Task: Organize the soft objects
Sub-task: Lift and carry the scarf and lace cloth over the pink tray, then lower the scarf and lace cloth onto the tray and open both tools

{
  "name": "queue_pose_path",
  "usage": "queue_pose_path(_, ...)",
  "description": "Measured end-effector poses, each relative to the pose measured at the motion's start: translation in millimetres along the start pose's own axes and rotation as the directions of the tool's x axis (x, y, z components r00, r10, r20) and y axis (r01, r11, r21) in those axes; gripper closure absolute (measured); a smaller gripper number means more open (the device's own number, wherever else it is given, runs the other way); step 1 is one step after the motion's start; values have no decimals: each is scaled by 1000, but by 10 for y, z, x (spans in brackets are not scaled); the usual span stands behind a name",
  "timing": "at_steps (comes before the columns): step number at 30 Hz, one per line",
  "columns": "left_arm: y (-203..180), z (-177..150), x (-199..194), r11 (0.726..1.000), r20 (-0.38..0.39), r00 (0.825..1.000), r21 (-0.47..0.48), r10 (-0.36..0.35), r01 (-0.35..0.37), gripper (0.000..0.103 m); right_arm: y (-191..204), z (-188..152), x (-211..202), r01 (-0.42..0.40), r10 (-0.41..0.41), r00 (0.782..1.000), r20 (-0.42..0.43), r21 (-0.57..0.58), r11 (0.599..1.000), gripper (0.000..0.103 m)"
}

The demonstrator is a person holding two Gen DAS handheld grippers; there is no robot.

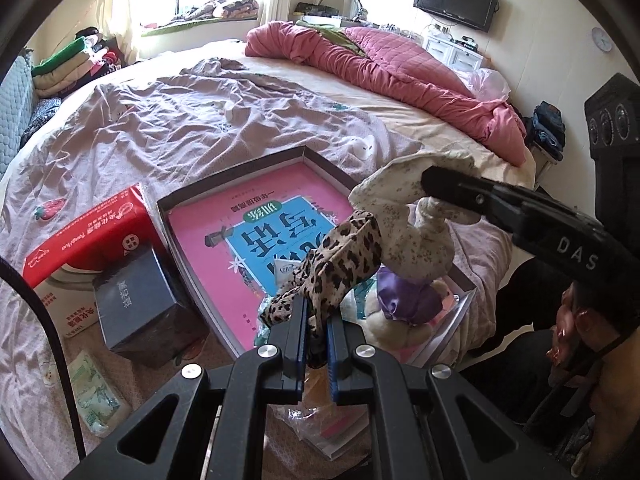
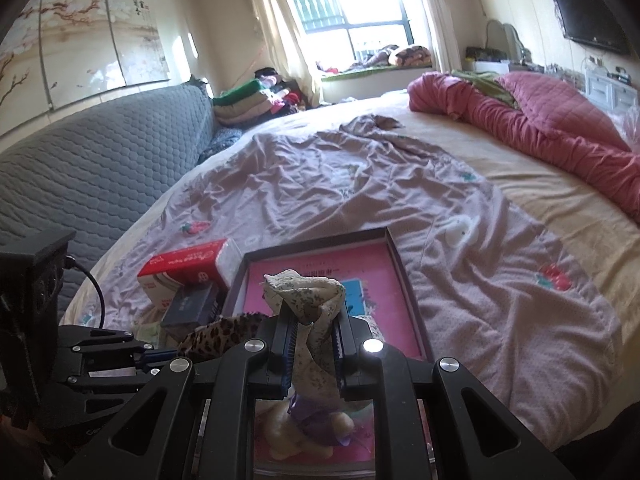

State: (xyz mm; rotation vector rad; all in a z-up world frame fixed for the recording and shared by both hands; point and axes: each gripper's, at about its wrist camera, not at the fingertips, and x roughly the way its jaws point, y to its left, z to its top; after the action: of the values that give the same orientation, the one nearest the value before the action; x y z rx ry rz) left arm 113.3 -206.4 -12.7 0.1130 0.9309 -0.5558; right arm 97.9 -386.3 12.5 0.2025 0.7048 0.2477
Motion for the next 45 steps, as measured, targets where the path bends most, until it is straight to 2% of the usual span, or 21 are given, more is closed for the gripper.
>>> queue_pose_path(19, 89, -51, 186, 1000, -32, 999, -21, 19, -20, 95, -272, -294, 498, 80, -73, 990, -117, 60, 995, 83)
queue_pose_path(22, 101, -52, 202, 999, -37, 999, -27, 17, -18, 94, -290, -303, 517, 98, -90, 988, -126, 60, 993, 78)
queue_pose_path(24, 105, -49, 204, 999, -36, 999, -29, 16, -17, 94, -304, -308, 523, 107, -98, 987, -129, 63, 992, 68)
queue_pose_path(31, 53, -63, 251, 1000, -46, 999, -1, 22, -22, 94, -320, -291, 442, 135, -127, 985, -115, 65, 989, 62)
queue_pose_path(33, 28, -72, 265, 1000, -49, 999, 5, 21, -21, 94, -332, -276, 402, 134, -126, 986, -106, 71, 988, 54)
queue_pose_path(35, -5, -84, 285, 1000, -54, 998, 15, 21, -21, 94, -320, -264, 381, 136, -129, 986, -104, 67, 988, 52)
queue_pose_path(38, -27, -99, 295, 999, -61, 998, 21, 26, -25, 91, -298, -251, 358, 138, -132, 986, -98, 58, 989, 51)
queue_pose_path(45, -50, -129, 280, 1000, -67, 998, 5, 0, 1, 70, -292, -225, 260, 155, -150, 985, -88, 52, 987, 44)
